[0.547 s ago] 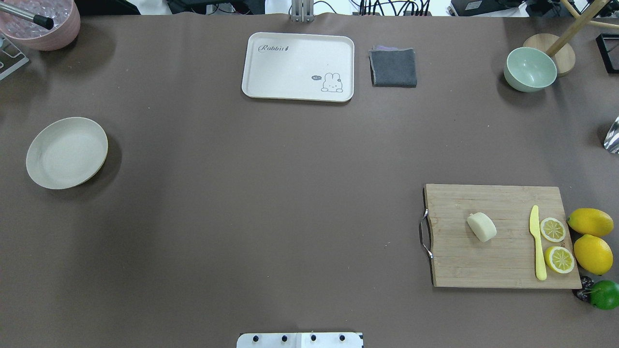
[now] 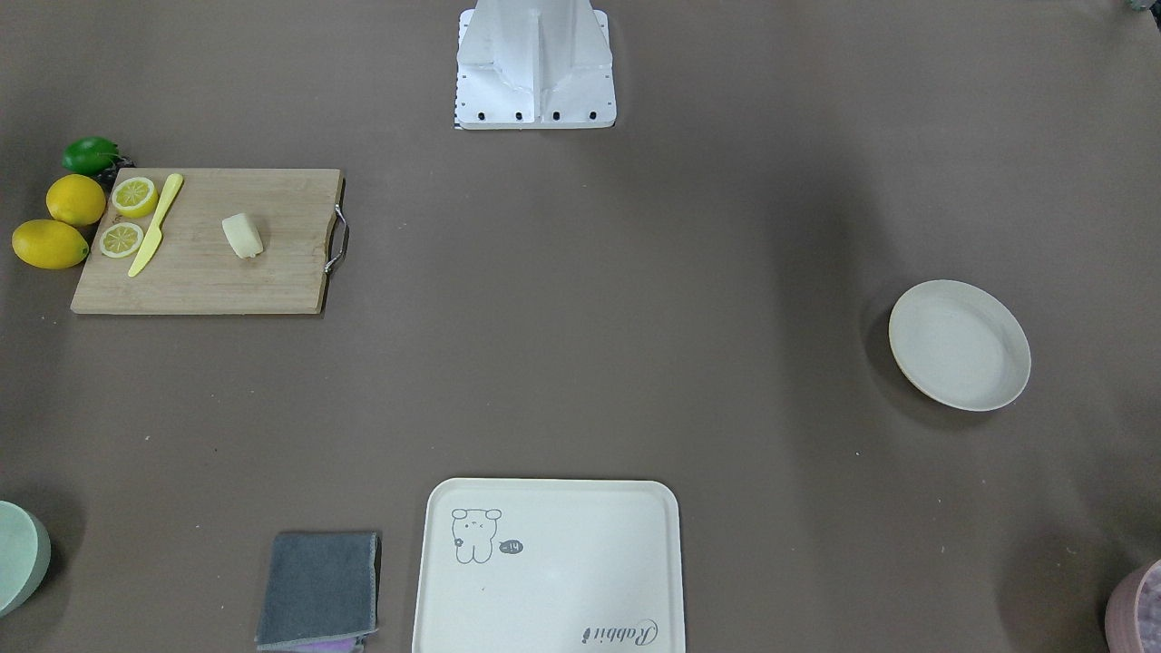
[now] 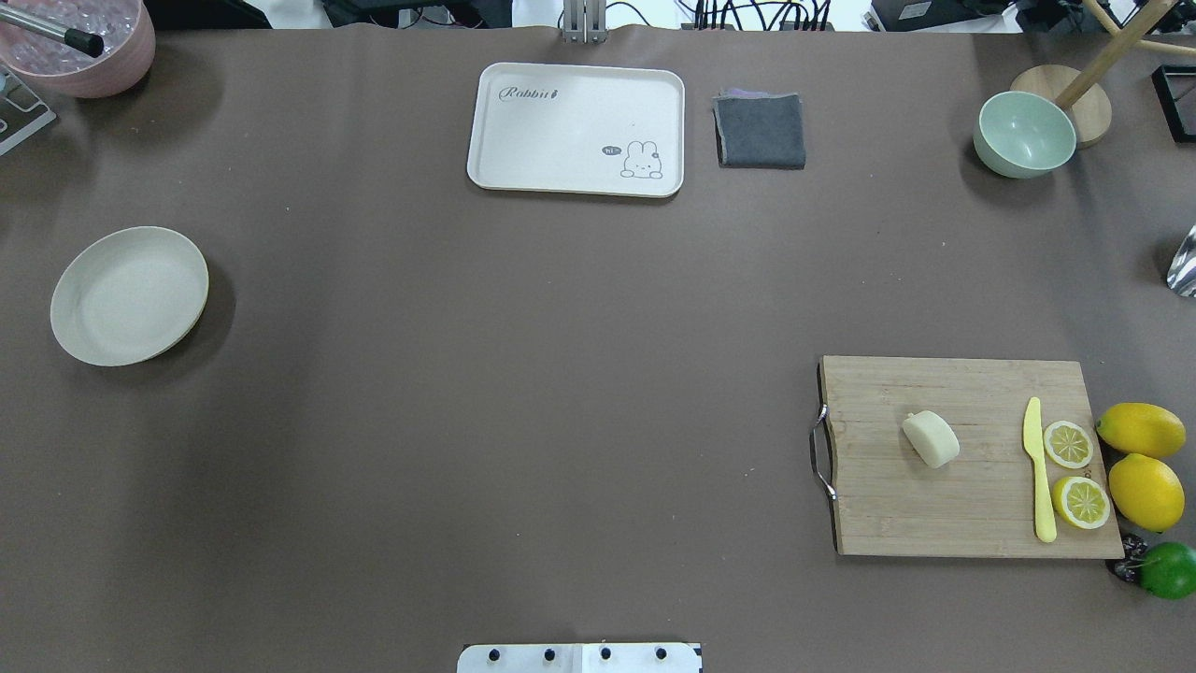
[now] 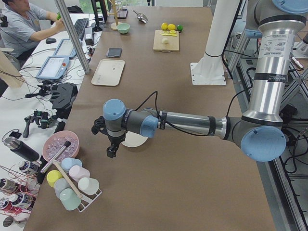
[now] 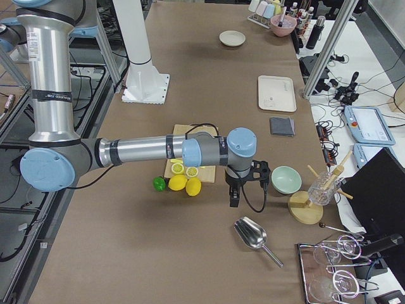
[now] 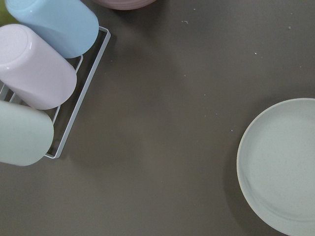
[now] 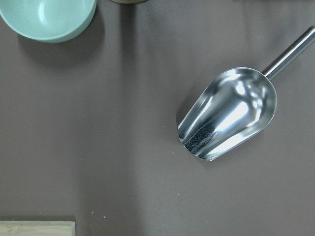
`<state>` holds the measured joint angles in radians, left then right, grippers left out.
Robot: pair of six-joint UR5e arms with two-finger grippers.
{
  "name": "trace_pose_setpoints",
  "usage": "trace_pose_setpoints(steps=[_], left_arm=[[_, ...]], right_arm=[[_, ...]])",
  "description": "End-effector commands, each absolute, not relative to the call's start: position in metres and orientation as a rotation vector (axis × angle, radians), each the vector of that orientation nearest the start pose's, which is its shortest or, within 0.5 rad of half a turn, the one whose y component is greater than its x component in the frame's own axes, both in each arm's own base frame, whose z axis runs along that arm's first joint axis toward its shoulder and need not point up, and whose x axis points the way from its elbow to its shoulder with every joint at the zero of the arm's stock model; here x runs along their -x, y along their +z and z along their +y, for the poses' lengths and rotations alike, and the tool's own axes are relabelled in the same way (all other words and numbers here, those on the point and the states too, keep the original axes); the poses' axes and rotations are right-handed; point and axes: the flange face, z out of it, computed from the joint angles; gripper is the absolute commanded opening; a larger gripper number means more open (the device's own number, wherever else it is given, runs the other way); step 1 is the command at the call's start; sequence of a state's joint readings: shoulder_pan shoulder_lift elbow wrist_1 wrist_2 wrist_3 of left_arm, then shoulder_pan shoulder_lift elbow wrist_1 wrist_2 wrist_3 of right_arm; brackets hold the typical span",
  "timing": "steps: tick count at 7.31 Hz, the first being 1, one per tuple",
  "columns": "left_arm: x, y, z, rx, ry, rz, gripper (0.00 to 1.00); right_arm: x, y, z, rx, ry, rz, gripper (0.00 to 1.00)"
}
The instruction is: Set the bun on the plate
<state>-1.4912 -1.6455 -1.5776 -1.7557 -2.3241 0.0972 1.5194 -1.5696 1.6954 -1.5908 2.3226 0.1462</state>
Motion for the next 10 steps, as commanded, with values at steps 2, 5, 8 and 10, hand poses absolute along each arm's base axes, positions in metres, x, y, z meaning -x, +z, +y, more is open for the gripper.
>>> trace_pose_setpoints(steps=[2, 5, 8, 10], left_arm=[[0.016, 0.587, -0.545, -0.23, 0.141, 0.769, 0.97], [-0.004, 0.573, -0.546, -0.236, 0.175, 0.776, 0.97], [-0.003, 0.59, -0.533, -0.204, 0.16, 0.782, 0.97], [-0.047, 0.598, -0.539, -0.151, 0.205, 0.781, 0.98]], right_arm=[[-0.04, 0.605, -0.497, -0.018, 0.053, -0.753, 1.0], [-0.04, 0.605, -0.497, -0.017, 0.054, -0.755, 1.0], [-0.039, 0.604, -0.498, -0.018, 0.054, -0.755, 1.0], [-0.028, 0.594, -0.504, -0.029, 0.026, -0.762, 1.0]])
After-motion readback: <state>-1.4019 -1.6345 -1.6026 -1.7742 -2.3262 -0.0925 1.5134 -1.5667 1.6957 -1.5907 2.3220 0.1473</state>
